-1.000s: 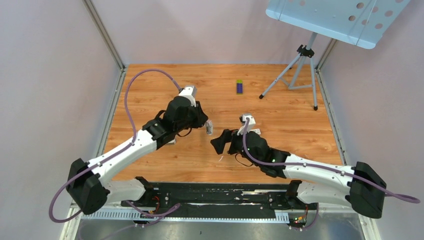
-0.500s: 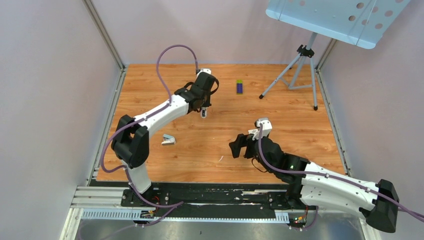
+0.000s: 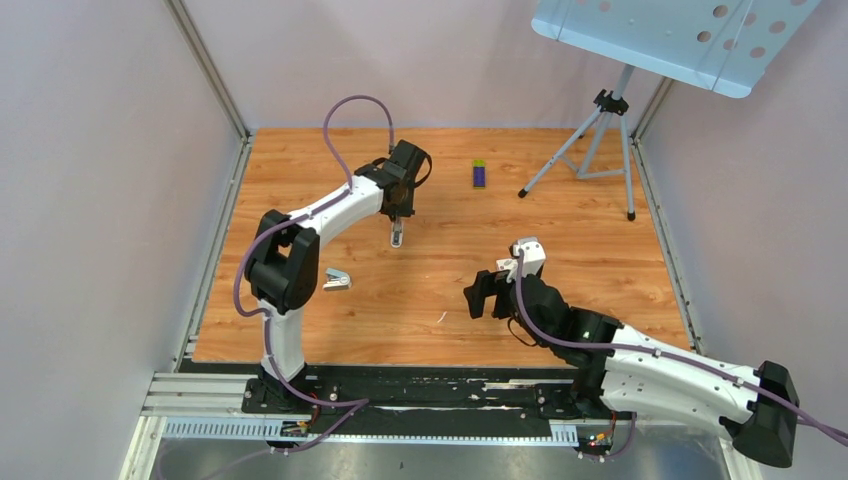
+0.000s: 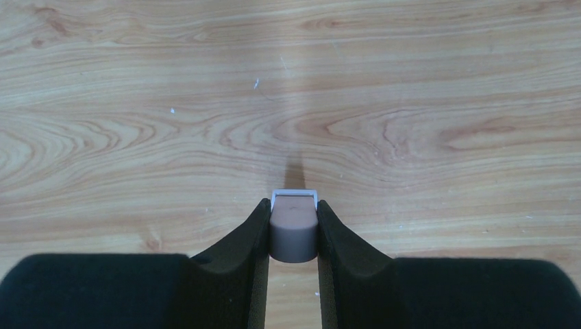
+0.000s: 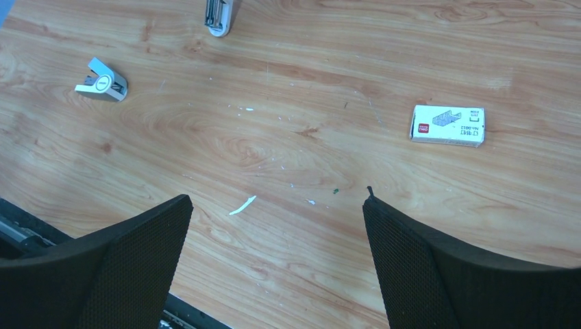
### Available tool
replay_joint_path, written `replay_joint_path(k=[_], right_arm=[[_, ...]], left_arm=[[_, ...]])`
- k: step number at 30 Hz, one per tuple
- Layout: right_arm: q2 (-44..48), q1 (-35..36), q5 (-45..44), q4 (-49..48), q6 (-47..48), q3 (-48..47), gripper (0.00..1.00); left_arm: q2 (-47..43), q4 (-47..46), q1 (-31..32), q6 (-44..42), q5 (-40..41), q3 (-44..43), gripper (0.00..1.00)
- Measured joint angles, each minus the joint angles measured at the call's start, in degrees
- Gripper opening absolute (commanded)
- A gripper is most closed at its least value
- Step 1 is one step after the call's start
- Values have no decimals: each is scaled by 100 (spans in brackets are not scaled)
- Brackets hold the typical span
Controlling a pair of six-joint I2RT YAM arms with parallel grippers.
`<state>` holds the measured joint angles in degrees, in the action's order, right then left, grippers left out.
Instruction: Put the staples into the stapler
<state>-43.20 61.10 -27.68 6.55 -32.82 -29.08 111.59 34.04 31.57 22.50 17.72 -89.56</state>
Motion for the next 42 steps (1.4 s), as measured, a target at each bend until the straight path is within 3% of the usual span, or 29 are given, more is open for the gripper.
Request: replay_joint_path(k=[12,19,23,25,26,29,34,42], right_arm=[[-129,-15,0,66,74,0,100],[-122,-15,-2,76,74,0,100],[-74,-15,-2,79,74,0,100],[-33,-15,-2,79,74,0,100],[-15,-15,-2,79,74,0,100],[13,-15,0,76,72,0,100],[13,-15,0,72,72,2,100],[13,-15,0,48,74,9,100]], left_arm=[[527,162,-103,20,-254,-249,39],[527,212,-136,20,-365,-413,58],[527,260,-151,35,-369,-426,77],[514,304,-155,39,-330,-426,96],[494,341,-155,48,-291,-426,99],[267,435,-157,179,-107,-361,100],[-981,459,-162,688,455,308,100],[-2645,691,-444,2577,1292,1453,96]])
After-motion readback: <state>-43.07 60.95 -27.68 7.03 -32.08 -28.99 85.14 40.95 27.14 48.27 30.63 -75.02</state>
